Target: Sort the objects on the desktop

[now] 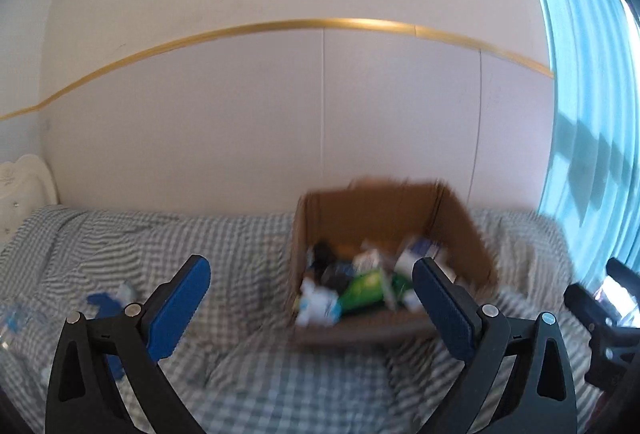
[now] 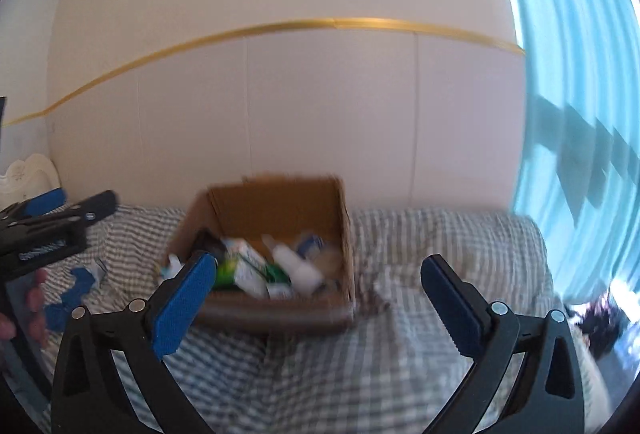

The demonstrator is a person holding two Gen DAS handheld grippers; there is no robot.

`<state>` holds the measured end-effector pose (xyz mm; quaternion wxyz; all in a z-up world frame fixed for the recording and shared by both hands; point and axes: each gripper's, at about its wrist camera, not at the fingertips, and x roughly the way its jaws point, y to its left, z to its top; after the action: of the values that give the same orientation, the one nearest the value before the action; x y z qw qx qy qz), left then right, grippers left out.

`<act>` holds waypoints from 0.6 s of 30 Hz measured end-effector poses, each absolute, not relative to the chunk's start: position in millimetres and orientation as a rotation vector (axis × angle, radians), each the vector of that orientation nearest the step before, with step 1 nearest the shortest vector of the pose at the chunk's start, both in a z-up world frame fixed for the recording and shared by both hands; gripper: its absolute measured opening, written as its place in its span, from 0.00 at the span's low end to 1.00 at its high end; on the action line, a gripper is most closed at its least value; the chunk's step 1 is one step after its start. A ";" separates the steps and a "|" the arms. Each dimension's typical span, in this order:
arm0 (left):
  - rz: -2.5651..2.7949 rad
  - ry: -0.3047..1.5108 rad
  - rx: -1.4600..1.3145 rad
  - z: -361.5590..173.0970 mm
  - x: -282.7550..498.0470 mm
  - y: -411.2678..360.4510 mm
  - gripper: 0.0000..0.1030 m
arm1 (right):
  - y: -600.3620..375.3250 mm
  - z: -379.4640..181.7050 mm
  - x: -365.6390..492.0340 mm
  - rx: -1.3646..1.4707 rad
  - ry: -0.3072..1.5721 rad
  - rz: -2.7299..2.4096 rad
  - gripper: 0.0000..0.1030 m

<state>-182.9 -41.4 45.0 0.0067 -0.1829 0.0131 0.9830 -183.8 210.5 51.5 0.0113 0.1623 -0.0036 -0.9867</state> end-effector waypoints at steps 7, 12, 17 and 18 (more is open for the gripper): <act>3.045 0.016 -0.630 6.1 -169.5 -46.1 1.00 | 204.7 6.9 -164.5 0.536 -0.028 -3.086 1.00; 3.029 0.040 -0.636 -0.1 -161.2 -40.6 1.00 | 207.6 2.2 -165.1 0.535 -0.037 -3.127 1.00; 3.028 0.071 -0.627 -0.2 -155.4 -34.9 1.00 | 208.9 -3.7 -169.0 0.574 -0.030 -3.130 1.00; 3.025 0.069 -0.631 0.9 -155.9 -34.3 1.00 | 208.4 -3.9 -169.0 0.576 -0.025 -3.130 1.00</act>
<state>-155.9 -34.3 0.9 0.0253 -0.2040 0.0224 0.9784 -169.0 208.4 -3.9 -0.0206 0.1810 -0.0077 -0.9832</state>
